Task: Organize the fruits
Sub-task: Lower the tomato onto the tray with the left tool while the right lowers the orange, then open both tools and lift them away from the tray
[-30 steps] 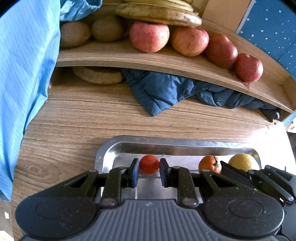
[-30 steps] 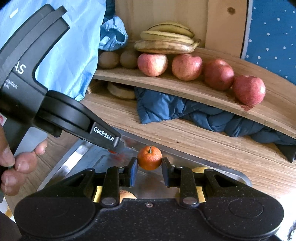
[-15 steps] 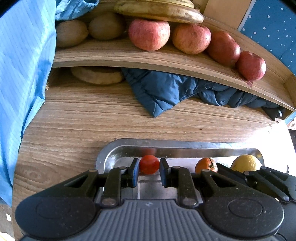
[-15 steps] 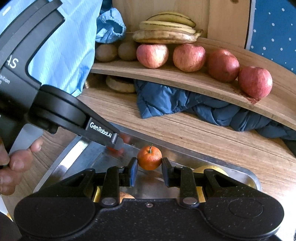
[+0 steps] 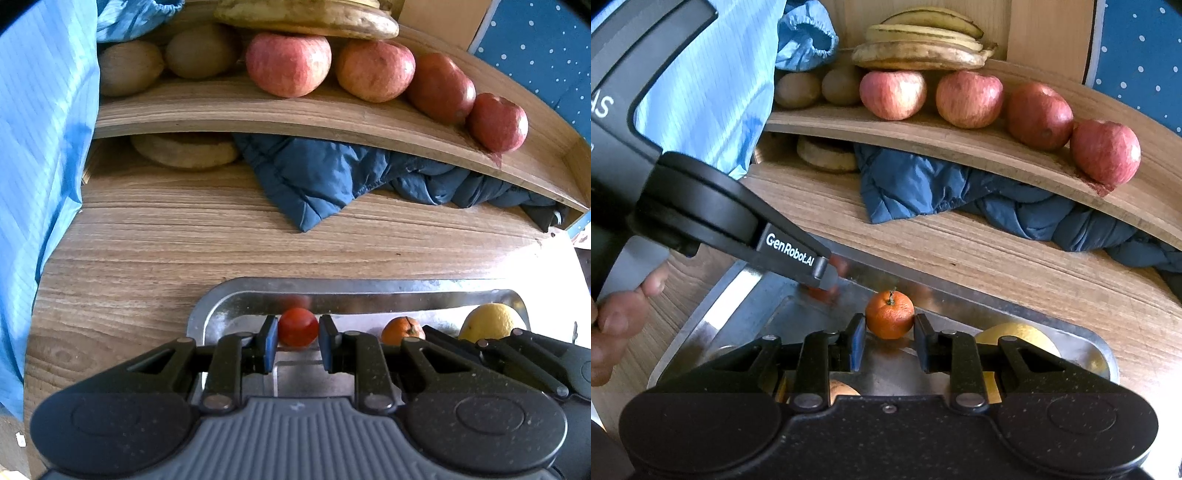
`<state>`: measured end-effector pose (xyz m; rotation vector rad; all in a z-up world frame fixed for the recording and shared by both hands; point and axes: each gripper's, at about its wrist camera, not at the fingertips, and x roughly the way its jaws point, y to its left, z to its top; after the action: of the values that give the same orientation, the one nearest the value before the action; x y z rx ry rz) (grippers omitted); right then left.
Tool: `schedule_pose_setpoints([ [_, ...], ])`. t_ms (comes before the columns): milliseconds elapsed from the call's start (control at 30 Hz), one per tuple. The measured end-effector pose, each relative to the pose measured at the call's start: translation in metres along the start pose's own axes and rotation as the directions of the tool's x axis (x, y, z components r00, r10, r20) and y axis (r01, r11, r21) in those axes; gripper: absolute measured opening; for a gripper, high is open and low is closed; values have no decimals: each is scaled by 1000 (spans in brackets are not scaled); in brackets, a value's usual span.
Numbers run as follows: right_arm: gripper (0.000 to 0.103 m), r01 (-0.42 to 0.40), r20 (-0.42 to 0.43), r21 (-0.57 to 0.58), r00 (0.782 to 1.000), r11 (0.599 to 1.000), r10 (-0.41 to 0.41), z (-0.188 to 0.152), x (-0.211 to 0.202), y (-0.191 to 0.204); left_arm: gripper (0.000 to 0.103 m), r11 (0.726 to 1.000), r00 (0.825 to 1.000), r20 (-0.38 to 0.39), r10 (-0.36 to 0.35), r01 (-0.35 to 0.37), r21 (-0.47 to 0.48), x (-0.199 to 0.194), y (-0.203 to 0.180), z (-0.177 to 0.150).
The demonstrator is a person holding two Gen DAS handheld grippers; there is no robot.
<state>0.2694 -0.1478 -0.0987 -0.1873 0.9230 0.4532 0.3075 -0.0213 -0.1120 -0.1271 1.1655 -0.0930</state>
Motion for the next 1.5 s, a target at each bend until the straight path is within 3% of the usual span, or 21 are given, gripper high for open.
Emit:
schedule_pose_setpoints([
  [367, 30, 1, 9, 6, 1000, 1000, -1, -1, 1, 0, 27, 1000, 1000, -5, 20, -20, 14, 3, 0, -1],
  [700, 39, 9, 31, 7, 999, 1000, -9, -2, -8, 2, 49, 999, 999, 28, 39, -40, 18, -14, 0, -2],
  [900, 52, 13, 59, 0, 998, 1000, -13, -2, -22, 2, 67, 998, 995, 69, 66, -65, -9, -31, 0, -4],
  [1000, 64, 14, 80, -8, 997, 1000, -13, -1, -32, 1, 82, 996, 991, 93, 91, -89, -32, -40, -1, -6],
  [1067, 75, 14, 91, -9, 996, 1000, -13, -1, -39, -2, 87, 993, 988, 108, 110, -105, -49, -47, -2, -7],
  [1133, 80, 19, 96, -5, 995, 1000, -18, -2, -44, -5, 93, 991, 985, 117, 128, -121, -63, -52, -3, -10],
  [1500, 99, 59, 138, 57, 988, 997, -66, -17, -81, -28, 100, 972, 965, 165, 204, -180, -148, -80, -19, -37],
])
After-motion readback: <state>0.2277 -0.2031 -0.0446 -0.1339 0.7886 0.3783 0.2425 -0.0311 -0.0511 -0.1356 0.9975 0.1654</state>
